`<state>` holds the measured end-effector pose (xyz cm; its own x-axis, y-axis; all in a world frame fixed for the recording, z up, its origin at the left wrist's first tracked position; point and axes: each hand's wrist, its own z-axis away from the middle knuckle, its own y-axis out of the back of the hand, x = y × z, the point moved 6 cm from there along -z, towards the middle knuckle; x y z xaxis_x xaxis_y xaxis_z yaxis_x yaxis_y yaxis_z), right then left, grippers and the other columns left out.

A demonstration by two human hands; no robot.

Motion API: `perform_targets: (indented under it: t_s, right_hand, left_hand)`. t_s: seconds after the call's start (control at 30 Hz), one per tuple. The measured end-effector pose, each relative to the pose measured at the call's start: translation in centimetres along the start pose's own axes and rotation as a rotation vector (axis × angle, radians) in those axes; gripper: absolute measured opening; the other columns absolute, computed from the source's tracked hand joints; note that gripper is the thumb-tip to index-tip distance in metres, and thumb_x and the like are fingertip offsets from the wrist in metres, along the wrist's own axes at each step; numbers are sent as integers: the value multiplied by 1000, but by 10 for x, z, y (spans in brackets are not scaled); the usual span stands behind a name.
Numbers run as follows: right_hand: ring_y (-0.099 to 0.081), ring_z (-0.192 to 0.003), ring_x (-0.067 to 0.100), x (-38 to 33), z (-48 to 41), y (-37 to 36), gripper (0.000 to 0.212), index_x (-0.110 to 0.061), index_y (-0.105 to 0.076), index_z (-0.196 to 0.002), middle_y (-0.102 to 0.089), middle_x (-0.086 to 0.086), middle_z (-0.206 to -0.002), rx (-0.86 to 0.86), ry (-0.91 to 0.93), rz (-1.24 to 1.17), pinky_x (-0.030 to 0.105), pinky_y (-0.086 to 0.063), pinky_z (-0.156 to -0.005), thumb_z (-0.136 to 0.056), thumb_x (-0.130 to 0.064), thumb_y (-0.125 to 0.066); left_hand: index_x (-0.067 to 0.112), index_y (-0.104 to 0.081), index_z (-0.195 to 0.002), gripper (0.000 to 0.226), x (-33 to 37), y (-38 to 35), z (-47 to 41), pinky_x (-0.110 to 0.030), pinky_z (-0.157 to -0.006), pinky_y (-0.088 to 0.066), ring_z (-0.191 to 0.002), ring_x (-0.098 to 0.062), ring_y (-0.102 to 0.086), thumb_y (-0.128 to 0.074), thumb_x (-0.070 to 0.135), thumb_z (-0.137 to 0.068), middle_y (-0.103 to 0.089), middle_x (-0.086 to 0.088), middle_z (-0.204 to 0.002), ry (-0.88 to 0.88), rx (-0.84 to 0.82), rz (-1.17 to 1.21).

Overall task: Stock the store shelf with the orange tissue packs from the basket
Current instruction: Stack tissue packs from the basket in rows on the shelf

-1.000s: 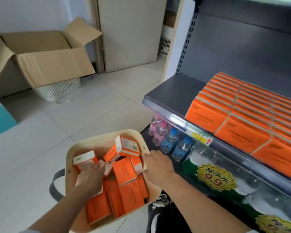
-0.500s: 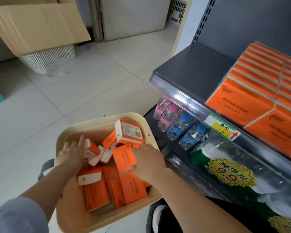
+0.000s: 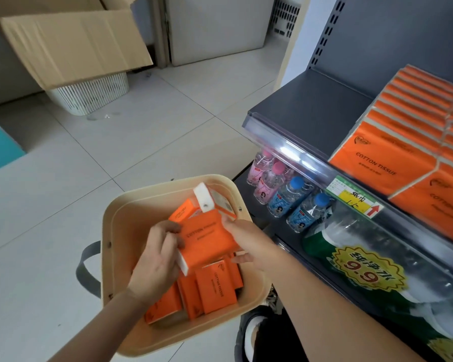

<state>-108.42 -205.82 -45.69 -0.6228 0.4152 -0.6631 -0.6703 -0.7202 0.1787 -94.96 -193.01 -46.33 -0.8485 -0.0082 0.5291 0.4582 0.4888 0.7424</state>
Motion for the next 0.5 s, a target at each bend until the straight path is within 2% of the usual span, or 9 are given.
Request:
perform_targets:
  t_s: [0.07, 0.17, 0.23, 0.3, 0.4, 0.43, 0.5]
  right_hand:
    - [-66, -93, 17, 0, 2, 3, 31, -24, -61, -108, -69, -1, -102, -57, -23, -140, 35, -58, -72, -91, -50, -57]
    - [-68, -95, 18, -3, 1, 7, 34, -21, -62, -117, -72, 1, -104, -88, 30, -168, 34, -57, -74, -86, -33, -69]
    - [-68, -91, 17, -5, 2, 13, 33, -20, -61, -114, -71, 1, -103, -78, 72, -184, 30, -55, -68, -85, -27, -72]
    - [-67, -87, 14, -7, 3, 17, 31, -22, -58, -107, -69, 0, -101, -38, 114, -182, 28, -53, -66, -82, -24, -75]
    - [-65, -83, 13, -7, 0, 20, 33, -20, -56, -106, -66, 0, -99, 5, 145, -186, 26, -49, -62, -79, -20, -77]
    - [-65, -85, 14, -7, 0, 19, 38, -21, -55, -111, -66, 1, -102, 10, 152, -190, 27, -50, -63, -80, -20, -76]
    - [-64, -93, 17, -10, 0, 19, 49, -27, -50, -122, -63, 1, -110, 27, 180, -175, 33, -55, -69, -82, -19, -75]
  left_hand:
    - [13, -42, -95, 14, 9, 3, -1, -26, -88, -47, -104, -25, -52, -51, 18, -86, -42, -14, -118, -68, 9, -1]
    - [6, -47, -98, 18, 12, 8, -7, -15, -97, -39, -106, -23, -50, -55, 13, -83, -42, -14, -119, -75, 42, -14]
    - [3, -51, -110, 33, -4, 8, -9, -14, -101, -34, -111, -21, -48, -57, 20, -83, -43, -12, -122, 71, 30, -29]
    - [14, -47, -124, 43, -23, 4, -8, -24, -98, -42, -112, -12, -50, -61, 23, -84, -51, -1, -120, 293, -45, 63]
    - [33, -54, -111, 40, -36, -15, -5, -26, -85, -47, -102, -2, -58, -53, 3, -86, -63, 12, -108, 576, -216, 356]
    - [33, -56, -110, 42, -43, -20, -3, -26, -86, -46, -105, -6, -58, -48, -1, -86, -64, 10, -110, 652, -241, 345]
    - [24, -56, -125, 49, -65, -30, 6, -29, -94, -44, -118, -17, -52, -45, -4, -86, -56, 0, -126, 780, -325, 154]
